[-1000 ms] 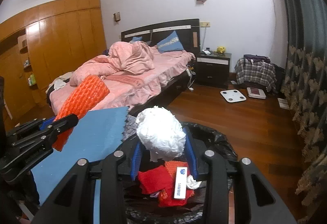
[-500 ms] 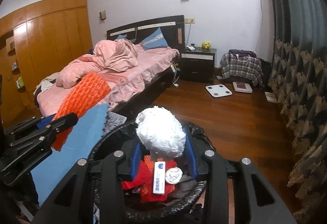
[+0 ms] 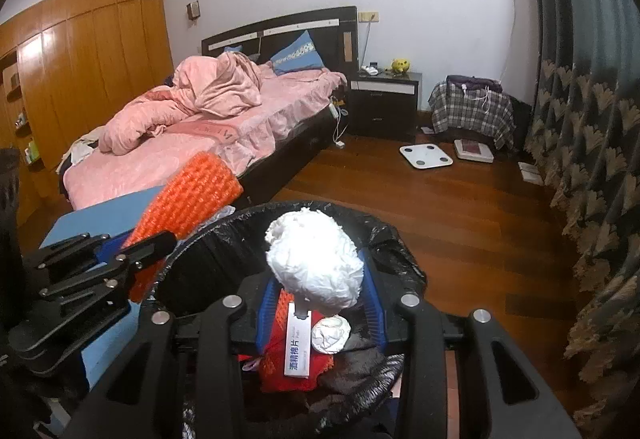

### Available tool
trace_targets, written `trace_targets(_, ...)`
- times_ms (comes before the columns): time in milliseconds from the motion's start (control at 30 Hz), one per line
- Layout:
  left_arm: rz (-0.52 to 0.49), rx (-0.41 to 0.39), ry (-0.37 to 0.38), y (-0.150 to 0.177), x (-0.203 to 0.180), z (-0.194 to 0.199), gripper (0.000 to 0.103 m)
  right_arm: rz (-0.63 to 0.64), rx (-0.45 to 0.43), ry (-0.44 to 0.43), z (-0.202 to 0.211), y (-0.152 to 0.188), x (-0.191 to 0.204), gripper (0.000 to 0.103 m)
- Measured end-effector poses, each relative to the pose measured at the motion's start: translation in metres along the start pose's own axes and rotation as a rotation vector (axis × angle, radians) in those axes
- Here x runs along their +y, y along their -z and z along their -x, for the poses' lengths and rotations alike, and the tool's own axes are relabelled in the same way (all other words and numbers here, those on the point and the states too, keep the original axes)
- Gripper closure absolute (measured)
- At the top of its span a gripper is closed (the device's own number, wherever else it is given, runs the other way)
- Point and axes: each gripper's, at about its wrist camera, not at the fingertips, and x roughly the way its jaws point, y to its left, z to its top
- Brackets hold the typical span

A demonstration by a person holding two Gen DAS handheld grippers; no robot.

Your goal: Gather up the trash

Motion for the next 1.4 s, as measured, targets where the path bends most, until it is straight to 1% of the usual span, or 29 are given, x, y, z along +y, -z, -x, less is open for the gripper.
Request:
trace_targets(333,0.021,0.069,-0.009,0.003,0.012,-0.041,0.083,-0.019,0.06,-0.009,-0.047,0.003,-0.009,0.066)
trace_targets(467,0.037,0.086,-0.011,0.001,0.019,-0.052,0.083,-0.011,0.085,-0.014,-0.064,0.004,-0.012,0.064)
trace_targets(633,0.04,0.104,-0.004,-0.001,0.023,-0.062,0.082,-0.011,0.094,-0.027,-0.076,0.002,-0.013,0.064)
trace_targets(700,0.043,0.111,0.001,-0.001,0.023,-0.065,0.08,-0.017,0.1,-0.03,-0.081,0.001,-0.014,0.063)
trace_targets(733,0.043,0.115,0.003,-0.002,0.023,-0.066,0.079,-0.016,0.103,-0.03,-0.083,0.001,-0.014,0.059)
trace_targets(767,0.044,0.118,0.002,-0.001,0.024,-0.067,0.079,-0.012,0.105,-0.029,-0.085,0.0,-0.015,0.058)
trace_targets(800,0.049,0.121,0.005,-0.002,0.025,-0.068,0.075,-0.011,0.102,-0.023,-0.087,-0.002,-0.015,0.057)
trace_targets(833,0.055,0.126,0.009,-0.002,0.026,-0.069,0.069,-0.009,0.1,-0.018,-0.087,-0.002,-0.015,0.054)
trace_targets(867,0.06,0.129,0.01,-0.002,0.027,-0.07,0.066,-0.01,0.094,-0.012,-0.088,-0.004,-0.015,0.044)
trace_targets(933,0.074,0.131,0.015,-0.003,0.03,-0.069,0.057,-0.018,0.08,-0.003,-0.085,-0.005,-0.015,0.033)
trace_targets(967,0.08,0.132,0.013,-0.003,0.032,-0.069,0.054,-0.021,0.074,0.0,-0.083,-0.006,-0.015,0.033)
trace_targets(1000,0.088,0.129,0.007,-0.004,0.035,-0.066,0.048,-0.022,0.072,0.004,-0.081,-0.007,-0.016,0.032)
trace_targets(1067,0.1,0.114,-0.012,-0.005,0.041,-0.06,0.044,-0.027,0.064,0.018,-0.074,-0.009,-0.017,0.023)
trace_targets(1133,0.107,0.096,-0.037,-0.006,0.049,-0.049,0.035,-0.027,0.054,0.031,-0.069,-0.01,-0.016,0.017)
trace_targets(1167,0.107,0.089,-0.049,-0.007,0.051,-0.045,0.034,-0.024,0.05,0.037,-0.065,-0.01,-0.015,0.013)
trace_targets(1267,0.103,0.066,-0.087,-0.009,0.059,-0.027,0.026,-0.017,0.042,0.032,-0.054,-0.013,-0.011,0.006)
trace_targets(1333,0.099,0.054,-0.117,-0.011,0.061,-0.013,0.018,-0.013,0.042,0.018,-0.047,-0.014,-0.009,0.006)
trace_targets(1400,0.097,0.043,-0.151,-0.012,0.065,0.004,0.014,-0.014,0.04,0.003,-0.035,-0.015,-0.005,0.006)
